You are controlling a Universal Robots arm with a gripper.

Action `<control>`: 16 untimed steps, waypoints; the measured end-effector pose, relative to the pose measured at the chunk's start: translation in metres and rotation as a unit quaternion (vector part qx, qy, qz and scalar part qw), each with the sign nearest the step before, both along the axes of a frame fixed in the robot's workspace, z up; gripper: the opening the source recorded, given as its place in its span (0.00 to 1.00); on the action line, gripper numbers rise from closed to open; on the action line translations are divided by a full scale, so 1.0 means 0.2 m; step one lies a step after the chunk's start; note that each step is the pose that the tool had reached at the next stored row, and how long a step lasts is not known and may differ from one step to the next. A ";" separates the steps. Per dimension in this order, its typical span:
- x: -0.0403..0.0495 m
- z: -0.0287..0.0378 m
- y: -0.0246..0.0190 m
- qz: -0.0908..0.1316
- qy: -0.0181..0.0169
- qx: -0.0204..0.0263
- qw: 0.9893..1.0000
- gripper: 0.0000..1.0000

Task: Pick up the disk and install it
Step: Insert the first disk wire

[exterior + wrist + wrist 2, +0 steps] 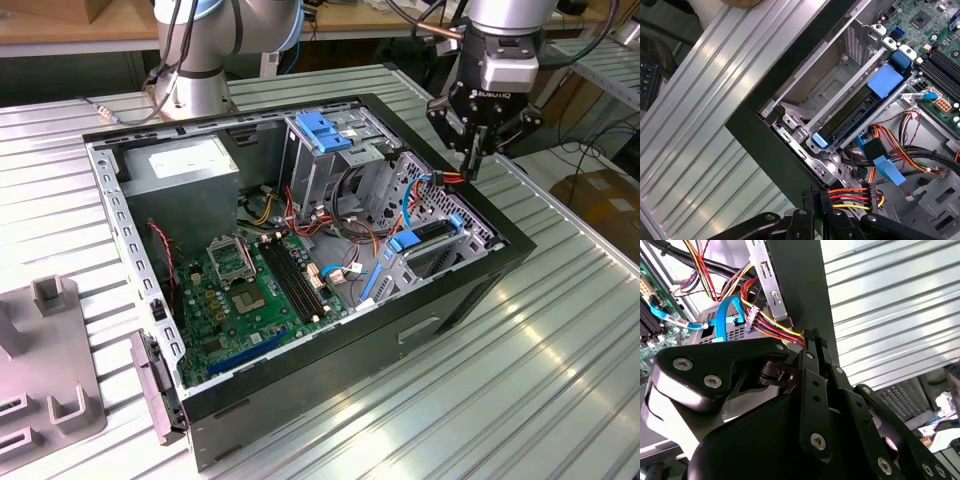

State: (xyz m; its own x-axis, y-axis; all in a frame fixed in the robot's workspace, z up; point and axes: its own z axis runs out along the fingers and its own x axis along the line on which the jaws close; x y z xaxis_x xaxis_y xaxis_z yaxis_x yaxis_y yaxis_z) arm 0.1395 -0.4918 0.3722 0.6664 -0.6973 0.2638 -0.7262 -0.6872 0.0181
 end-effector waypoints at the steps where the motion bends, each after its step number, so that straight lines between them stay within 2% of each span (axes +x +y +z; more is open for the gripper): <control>1: -0.018 -0.001 0.000 0.000 0.000 0.000 1.000 0.16; 3: -0.075 -0.004 0.000 0.000 0.000 -0.001 1.000 0.16; 4: -0.083 -0.007 0.000 -0.002 0.000 -0.001 1.000 0.16; 6: -0.083 -0.010 0.000 -0.016 0.000 -0.001 1.000 0.16; 9: -0.083 -0.017 0.000 -0.043 0.000 -0.001 0.999 0.16; 13: -0.053 -0.026 0.000 -0.057 0.000 -0.003 0.998 0.16; 16: -0.049 -0.035 0.000 -0.082 0.000 -0.003 0.997 0.16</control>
State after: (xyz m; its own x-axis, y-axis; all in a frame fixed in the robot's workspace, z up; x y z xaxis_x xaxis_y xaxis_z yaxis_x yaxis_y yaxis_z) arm 0.1298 -0.4918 0.3651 0.5440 -0.7949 0.2685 -0.8286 -0.5595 0.0224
